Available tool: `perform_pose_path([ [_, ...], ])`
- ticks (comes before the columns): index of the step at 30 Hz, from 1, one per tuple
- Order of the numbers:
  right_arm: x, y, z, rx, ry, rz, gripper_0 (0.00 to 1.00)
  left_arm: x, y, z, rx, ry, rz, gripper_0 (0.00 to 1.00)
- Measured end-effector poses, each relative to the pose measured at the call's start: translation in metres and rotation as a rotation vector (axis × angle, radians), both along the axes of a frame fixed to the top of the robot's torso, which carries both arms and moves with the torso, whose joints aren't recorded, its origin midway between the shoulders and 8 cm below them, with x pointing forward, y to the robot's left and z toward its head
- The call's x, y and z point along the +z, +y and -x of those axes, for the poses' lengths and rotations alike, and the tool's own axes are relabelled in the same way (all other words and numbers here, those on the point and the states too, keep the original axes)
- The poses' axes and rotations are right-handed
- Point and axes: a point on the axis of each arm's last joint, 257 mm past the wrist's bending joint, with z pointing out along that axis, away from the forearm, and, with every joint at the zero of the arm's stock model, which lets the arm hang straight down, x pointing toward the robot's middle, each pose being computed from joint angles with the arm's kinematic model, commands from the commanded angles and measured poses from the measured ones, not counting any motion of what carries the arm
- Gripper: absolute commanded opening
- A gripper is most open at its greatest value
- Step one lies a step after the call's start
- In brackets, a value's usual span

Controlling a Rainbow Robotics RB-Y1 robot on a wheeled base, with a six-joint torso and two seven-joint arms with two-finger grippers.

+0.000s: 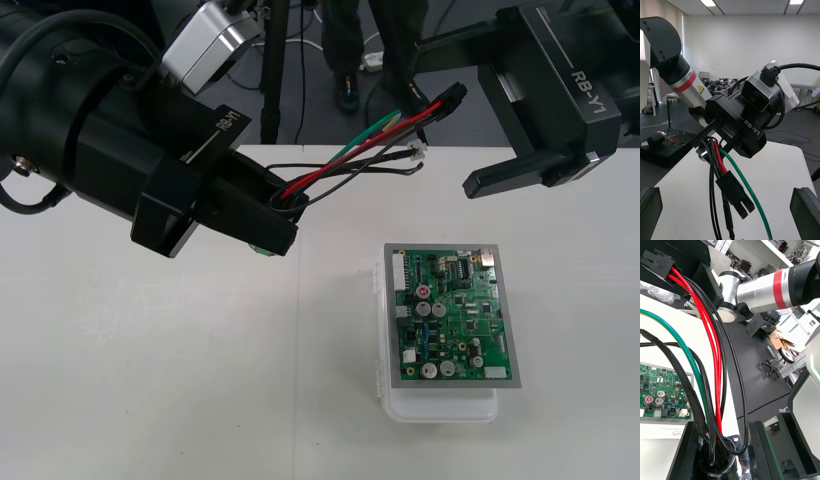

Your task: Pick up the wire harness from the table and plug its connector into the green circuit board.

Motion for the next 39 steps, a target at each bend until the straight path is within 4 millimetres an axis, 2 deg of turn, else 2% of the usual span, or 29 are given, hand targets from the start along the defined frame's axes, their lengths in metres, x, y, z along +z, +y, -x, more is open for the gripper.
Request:
perform_pose_path([
  [12,0.0027,-0.0006,0.0031,0.011,0.005,-0.011,1.00,0.0000,0.0000,0.0000,0.000,0.000,0.000,0.00],
  [13,0.0033,-0.0007,0.0037,0.014,0.006,-0.013,0.86,0.0000,0.0000,0.0000,0.000,0.000,0.000,0.00],
  [14,0.0037,-0.0008,0.0041,0.015,0.007,-0.015,0.59,0.0000,0.0000,0.0000,0.000,0.000,0.000,0.00],
  [15,0.0039,-0.0009,0.0043,0.016,0.007,-0.016,0.42,0.0000,0.0000,0.0000,0.000,0.000,0.000,0.00],
  [17,0.0038,-0.0010,0.0044,0.016,0.008,-0.017,0.33,0.0000,0.0000,0.0000,0.000,0.000,0.000,0.00],
  [19,0.0035,-0.0011,0.0044,0.016,0.008,-0.017,0.33,0.0000,0.0000,0.0000,0.000,0.000,0.000,0.00],
  [23,0.0028,-0.0014,0.0043,0.015,0.009,-0.017,0.22,0.0000,0.0000,0.0000,0.000,0.000,0.000,0.00],
  [25,0.0022,-0.0016,0.0042,0.015,0.008,-0.018,0.20,0.0000,0.0000,0.0000,0.000,0.000,0.000,0.00],
  [31,0.0008,-0.0019,0.0044,0.016,-0.017,-0.026,0.01,0.0000,0.0000,0.0000,0.000,0.000,0.000,0.00],
  [39,-0.0004,-0.0015,0.0070,0.020,-0.020,-0.024,0.00,0.0000,0.0000,0.0000,0.000,0.000,0.000,0.00],
])
